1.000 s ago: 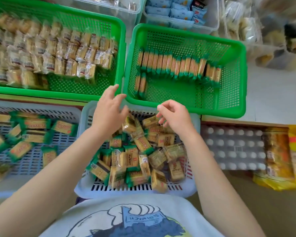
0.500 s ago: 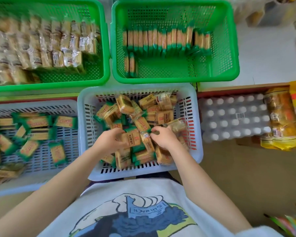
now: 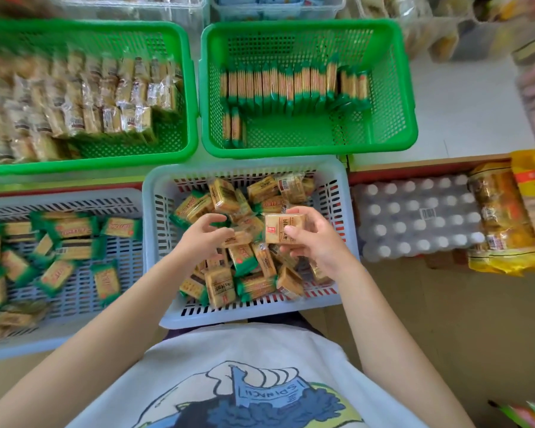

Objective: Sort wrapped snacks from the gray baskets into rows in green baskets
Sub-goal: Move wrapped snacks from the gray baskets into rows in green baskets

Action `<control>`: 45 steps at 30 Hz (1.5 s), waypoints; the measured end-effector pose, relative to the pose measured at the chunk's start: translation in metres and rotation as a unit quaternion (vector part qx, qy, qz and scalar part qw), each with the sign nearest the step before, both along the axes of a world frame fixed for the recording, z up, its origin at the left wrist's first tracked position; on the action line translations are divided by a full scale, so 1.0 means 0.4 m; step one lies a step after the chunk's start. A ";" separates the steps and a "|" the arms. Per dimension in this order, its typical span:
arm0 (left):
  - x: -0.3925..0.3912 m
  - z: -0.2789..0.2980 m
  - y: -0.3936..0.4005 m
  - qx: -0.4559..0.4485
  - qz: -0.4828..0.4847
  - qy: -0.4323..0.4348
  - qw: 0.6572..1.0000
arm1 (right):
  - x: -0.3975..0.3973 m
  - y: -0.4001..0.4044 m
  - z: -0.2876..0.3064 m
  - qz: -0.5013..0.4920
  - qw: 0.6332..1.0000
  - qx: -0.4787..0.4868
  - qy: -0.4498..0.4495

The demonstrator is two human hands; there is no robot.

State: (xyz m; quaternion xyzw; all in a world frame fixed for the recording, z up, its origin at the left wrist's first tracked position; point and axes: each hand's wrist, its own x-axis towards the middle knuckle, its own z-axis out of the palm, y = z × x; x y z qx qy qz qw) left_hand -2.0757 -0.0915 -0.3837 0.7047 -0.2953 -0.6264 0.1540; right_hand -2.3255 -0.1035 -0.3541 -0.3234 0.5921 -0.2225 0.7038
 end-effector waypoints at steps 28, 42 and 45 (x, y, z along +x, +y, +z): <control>-0.096 0.045 -0.021 -0.056 0.176 0.274 0.944 | 0.007 -0.076 0.004 -0.088 0.992 0.047 -0.081; -0.110 0.047 0.025 -0.038 0.229 0.222 0.947 | 0.134 -0.051 0.029 0.145 0.989 -0.013 0.006; -0.075 0.030 0.055 -0.050 0.281 0.224 0.932 | 0.154 -0.038 -0.009 0.134 0.988 -0.017 0.070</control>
